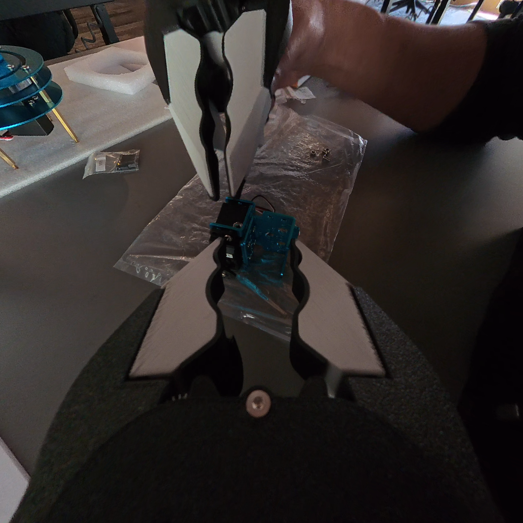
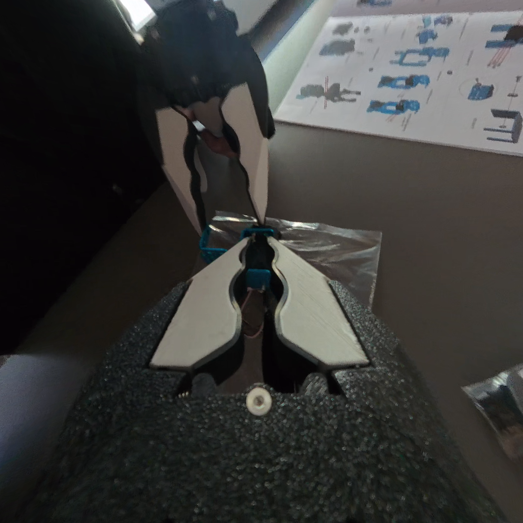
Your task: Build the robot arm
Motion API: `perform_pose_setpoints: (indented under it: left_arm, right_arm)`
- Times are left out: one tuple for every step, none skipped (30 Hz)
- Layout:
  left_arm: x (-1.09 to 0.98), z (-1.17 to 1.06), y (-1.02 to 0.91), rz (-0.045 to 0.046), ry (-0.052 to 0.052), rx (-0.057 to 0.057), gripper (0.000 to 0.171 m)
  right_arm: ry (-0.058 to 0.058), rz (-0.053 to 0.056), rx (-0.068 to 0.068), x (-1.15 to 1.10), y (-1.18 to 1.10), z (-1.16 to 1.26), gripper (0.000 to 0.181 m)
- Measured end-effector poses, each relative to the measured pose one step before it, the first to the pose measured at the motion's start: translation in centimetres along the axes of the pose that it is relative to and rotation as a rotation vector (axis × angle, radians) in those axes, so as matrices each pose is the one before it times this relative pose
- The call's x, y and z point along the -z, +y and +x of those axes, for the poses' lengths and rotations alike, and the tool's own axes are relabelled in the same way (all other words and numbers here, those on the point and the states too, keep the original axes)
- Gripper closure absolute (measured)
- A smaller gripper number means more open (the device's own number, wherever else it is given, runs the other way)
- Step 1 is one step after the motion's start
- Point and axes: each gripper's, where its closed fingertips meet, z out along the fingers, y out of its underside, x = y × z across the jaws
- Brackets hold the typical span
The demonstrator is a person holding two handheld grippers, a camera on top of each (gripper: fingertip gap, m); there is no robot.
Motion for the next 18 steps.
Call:
perform_pose_setpoints:
  left_arm:
    - [0.006, 0.005, -0.005, -0.00029, 0.0007, -0.0007, 0.127]
    - [-0.008, -0.002, -0.004, -0.00003, 0.0004, -0.0004, 0.127]
    - [-0.002, 0.003, -0.004, 0.0003, 0.0001, 0.0003, 0.127]
    - [-0.011, -0.007, -0.01, 0.00038, -0.0003, 0.0002, 0.127]
    - [-0.018, 0.009, -0.024, 0.00046, -0.0009, -0.0003, 0.127]
    - [-0.019, -0.003, -0.013, 0.00045, -0.0012, -0.0001, 0.127]
    - [-0.02, 0.009, -0.011, 0.00016, -0.0011, 0.0, 0.127]
    - [0.0, 0.015, 0.004, -0.0003, -0.0009, -0.0006, 0.127]
    - [0.011, 0.009, 0.009, -0.00024, -0.0009, -0.0007, 0.127]
    - [0.016, 0.002, 0.008, 0.00005, -0.0005, 0.0002, 0.127]
    - [0.007, 0.003, 0.013, 0.00012, 0.0003, 0.0007, 0.127]
    - [0.007, -0.001, 0.002, 0.00003, 0.0009, 0.0008, 0.127]
    - [0.004, 0.008, 0.001, 0.0, 0.0011, 0.0003, 0.127]
    - [-0.004, 0.001, -0.013, -0.00003, 0.0007, -0.0008, 0.127]
    - [-0.009, -0.007, -0.005, 0.00004, 0.0003, -0.001, 0.127]
    - [-0.013, 0.008, -0.008, 0.00017, 0.0004, -0.0004, 0.127]
    - [-0.012, 0.003, -0.017, 0.00001, 0.0007, 0.0001, 0.127]
    - [-0.019, 0.01, -0.008, -0.00014, 0.0008, -0.0003, 0.127]
  right_arm:
    - [0.0285, -0.0381, 0.0099, -0.077, 0.121, 0.377, 0.174]
    - [0.009, -0.0312, 0.0043, -0.205, 0.035, 0.111, 0.173]
    - [0.0011, -0.0263, 0.0014, -0.239, -0.022, 0.011, 0.171]
    - [-0.0015, -0.0141, 0.0039, -0.277, -0.102, -0.045, 0.167]
    - [0.0008, -0.0103, 0.0058, -0.27, -0.044, -0.019, 0.164]
    - [0.0047, -0.0123, 0.0052, -0.236, 0.094, 0.028, 0.162]
    - [-0.0048, -0.0076, 0.002, -0.21, 0.131, -0.101, 0.161]
    - [-0.0016, -0.0084, -0.0035, -0.157, 0.19, 0.008, 0.161]
    - [-0.0013, -0.0003, -0.0039, -0.083, 0.117, 0.026, 0.161]
    - [-0.0017, 0.0069, -0.0052, 0.011, -0.006, 0.043, 0.161]
    - [0.0013, 0.0034, -0.0054, 0.04, 0.042, 0.096, 0.16]
    - [0.0025, 0.0005, -0.0048, 0.112, 0.057, 0.133, 0.16]
    - [0.0057, -0.0014, -0.0029, 0.168, 0.099, 0.178, 0.16]
    - [0.0092, -0.0025, -0.004, 0.267, 0.135, 0.214, 0.161]
    - [0.0017, -0.0007, -0.0027, 0.257, 0.138, 0.09, 0.165]
    - [-0.0097, 0.0035, -0.0008, 0.129, 0.091, -0.094, 0.168]
    - [-0.022, 0.0071, -0.0007, -0.027, 0.028, -0.292, 0.173]
    - [-0.0238, 0.0082, -0.0032, -0.144, -0.029, -0.32, 0.175]
